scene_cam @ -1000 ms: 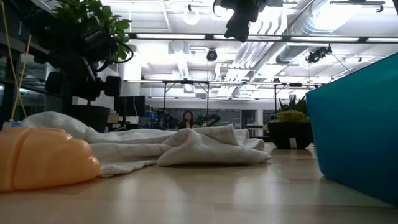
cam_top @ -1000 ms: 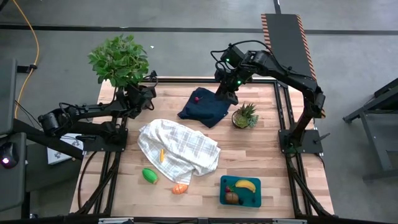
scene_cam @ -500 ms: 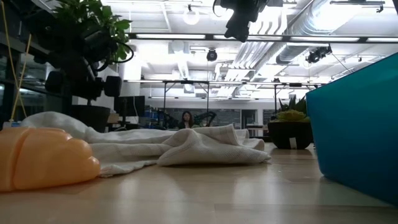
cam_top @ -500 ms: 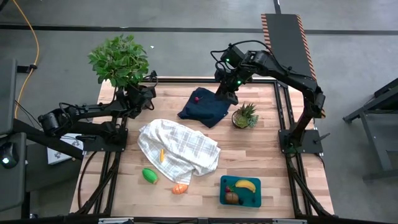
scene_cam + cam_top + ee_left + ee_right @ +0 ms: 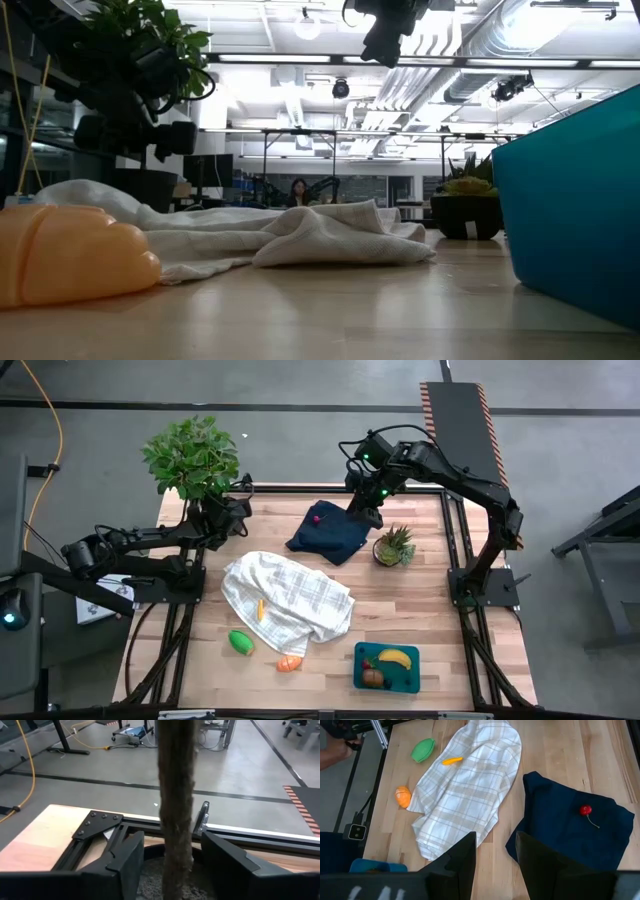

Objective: Pick and placing Produce into tupperware
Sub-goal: Move the left plant pot to the top left of the table

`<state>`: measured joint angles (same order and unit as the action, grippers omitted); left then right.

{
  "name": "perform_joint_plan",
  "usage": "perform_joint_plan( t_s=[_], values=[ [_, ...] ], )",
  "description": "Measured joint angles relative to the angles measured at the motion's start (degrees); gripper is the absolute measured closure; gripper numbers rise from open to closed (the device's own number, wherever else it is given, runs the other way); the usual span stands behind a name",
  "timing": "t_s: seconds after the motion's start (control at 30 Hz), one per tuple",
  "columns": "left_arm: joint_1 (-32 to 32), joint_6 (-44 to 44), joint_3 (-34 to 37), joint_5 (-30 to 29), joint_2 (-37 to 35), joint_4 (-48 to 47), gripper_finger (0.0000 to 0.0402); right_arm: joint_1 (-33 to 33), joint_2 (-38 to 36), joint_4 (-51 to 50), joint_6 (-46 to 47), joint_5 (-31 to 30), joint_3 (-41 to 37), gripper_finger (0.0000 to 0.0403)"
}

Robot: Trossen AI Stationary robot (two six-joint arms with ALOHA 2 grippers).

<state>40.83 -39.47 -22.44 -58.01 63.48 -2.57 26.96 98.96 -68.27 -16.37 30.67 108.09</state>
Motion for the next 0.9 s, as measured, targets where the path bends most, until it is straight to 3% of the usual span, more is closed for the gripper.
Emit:
perform_joint_plan(
  t_s=[0.17, 0.47, 0.9],
  values=[
    [-2.33, -0.85, 0.0, -0.17, -0.01, -0.02, 0.0202, 0.0, 0.0, 0.0, 0.05, -0.01, 0.0, 0.0274],
    [-8.64, -1.33, 0.0, -6.21, -0.01, -0.29, 0.0209, 0.0, 0.0, -0.04, 0.89, 0.01, 0.0, 0.0274],
    [-10.24, -1.65, -0.02, -6.57, -5.35, -6.59, 0.0218, 0.0, 0.0, -1.03, 0.91, 1.32, 0.0, 0.0274]
  ],
)
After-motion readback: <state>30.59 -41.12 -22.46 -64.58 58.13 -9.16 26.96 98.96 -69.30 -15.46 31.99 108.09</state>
